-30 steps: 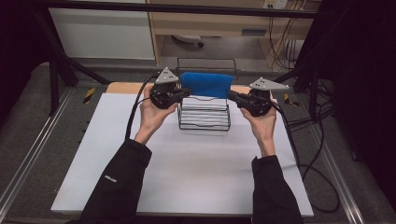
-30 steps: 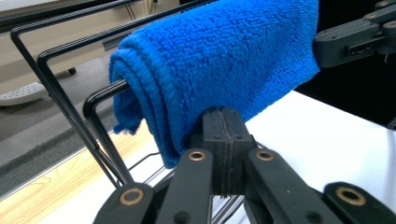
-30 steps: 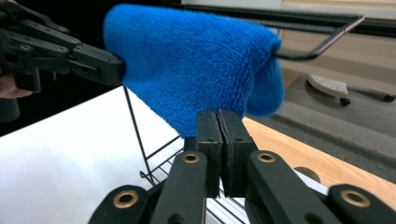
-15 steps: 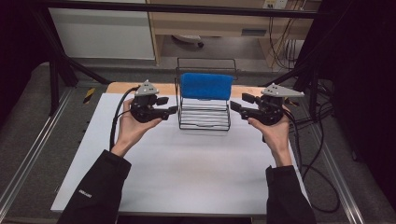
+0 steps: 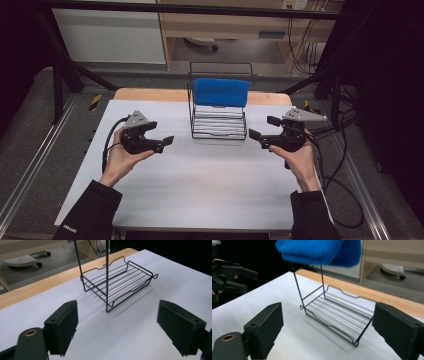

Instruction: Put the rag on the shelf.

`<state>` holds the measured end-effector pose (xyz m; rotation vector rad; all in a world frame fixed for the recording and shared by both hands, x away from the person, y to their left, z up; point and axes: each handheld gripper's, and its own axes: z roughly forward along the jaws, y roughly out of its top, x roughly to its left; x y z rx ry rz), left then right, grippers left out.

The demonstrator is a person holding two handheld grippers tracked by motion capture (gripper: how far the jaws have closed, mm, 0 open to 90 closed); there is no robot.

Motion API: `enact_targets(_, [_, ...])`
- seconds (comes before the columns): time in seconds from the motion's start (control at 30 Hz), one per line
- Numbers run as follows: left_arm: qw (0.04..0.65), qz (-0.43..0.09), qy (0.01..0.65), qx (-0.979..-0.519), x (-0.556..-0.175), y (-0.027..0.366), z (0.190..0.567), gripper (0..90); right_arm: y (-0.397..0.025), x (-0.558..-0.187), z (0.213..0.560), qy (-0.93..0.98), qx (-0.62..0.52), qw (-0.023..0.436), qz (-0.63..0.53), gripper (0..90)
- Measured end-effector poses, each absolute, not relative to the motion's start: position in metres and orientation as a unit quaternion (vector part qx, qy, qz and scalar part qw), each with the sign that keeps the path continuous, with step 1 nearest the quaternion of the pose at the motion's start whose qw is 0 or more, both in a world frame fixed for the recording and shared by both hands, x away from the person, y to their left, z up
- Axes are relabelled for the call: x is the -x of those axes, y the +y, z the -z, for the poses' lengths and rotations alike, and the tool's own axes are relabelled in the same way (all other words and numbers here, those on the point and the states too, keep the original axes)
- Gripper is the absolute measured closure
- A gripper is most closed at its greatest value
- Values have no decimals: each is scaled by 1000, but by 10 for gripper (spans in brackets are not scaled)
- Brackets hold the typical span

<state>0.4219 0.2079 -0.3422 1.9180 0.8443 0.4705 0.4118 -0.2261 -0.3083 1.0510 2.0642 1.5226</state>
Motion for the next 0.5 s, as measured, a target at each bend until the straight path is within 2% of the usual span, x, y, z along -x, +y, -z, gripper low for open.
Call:
enact_targets(0.2, [465, -191, 355, -788, -406, 228, 370, 102, -230, -402, 335, 734, -382, 168, -536, 47])
enact_targets(0.5, [444, -181, 369, -796, -386, 251, 409, 76, -234, -391, 374, 747, -396, 152, -512, 9])
